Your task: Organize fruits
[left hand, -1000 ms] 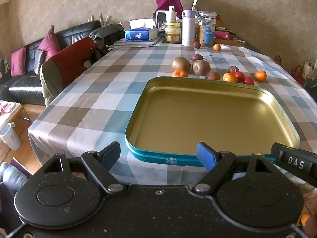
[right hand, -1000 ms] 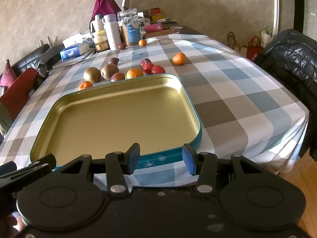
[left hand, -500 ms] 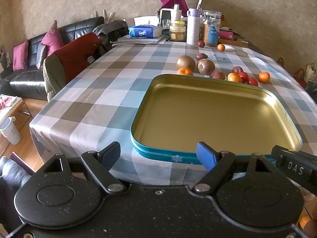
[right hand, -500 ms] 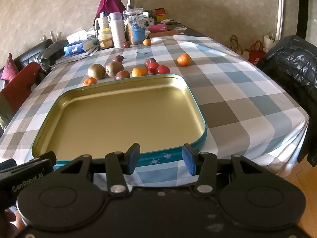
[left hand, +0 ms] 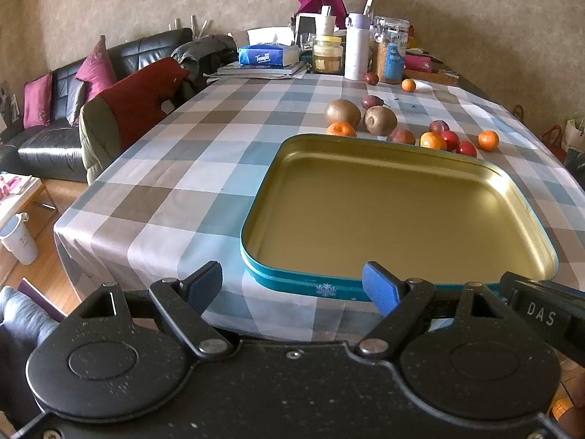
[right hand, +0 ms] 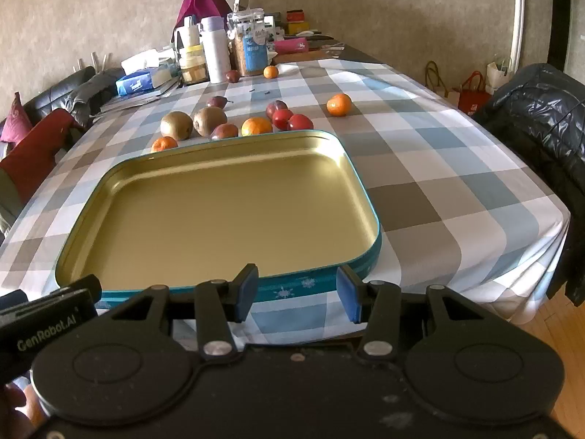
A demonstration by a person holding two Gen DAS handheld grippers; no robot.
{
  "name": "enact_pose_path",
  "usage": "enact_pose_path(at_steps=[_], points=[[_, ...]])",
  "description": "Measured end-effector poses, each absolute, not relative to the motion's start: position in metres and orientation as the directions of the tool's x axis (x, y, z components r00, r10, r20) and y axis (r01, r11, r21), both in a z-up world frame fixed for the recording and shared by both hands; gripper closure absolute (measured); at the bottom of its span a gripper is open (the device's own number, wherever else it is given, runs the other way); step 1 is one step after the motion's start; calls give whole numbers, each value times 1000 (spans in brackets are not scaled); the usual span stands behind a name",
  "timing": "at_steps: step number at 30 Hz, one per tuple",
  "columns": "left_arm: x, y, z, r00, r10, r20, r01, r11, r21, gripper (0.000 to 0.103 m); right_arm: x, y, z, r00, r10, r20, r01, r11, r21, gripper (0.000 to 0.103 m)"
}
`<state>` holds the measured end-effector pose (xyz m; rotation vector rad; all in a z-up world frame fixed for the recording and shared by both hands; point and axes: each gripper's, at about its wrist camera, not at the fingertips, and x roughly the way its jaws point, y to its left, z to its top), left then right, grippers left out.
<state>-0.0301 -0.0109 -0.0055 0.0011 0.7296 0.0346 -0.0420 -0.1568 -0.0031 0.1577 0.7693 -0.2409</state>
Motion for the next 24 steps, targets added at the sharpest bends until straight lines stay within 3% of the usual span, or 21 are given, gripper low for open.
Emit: enact_pose_path(at_steps=[24], points=[[-30, -9, -9, 730, 31, -683, -34, 999, 9, 19, -44, -156, -8, 681, -157, -716, 269, 962, 45, 54]])
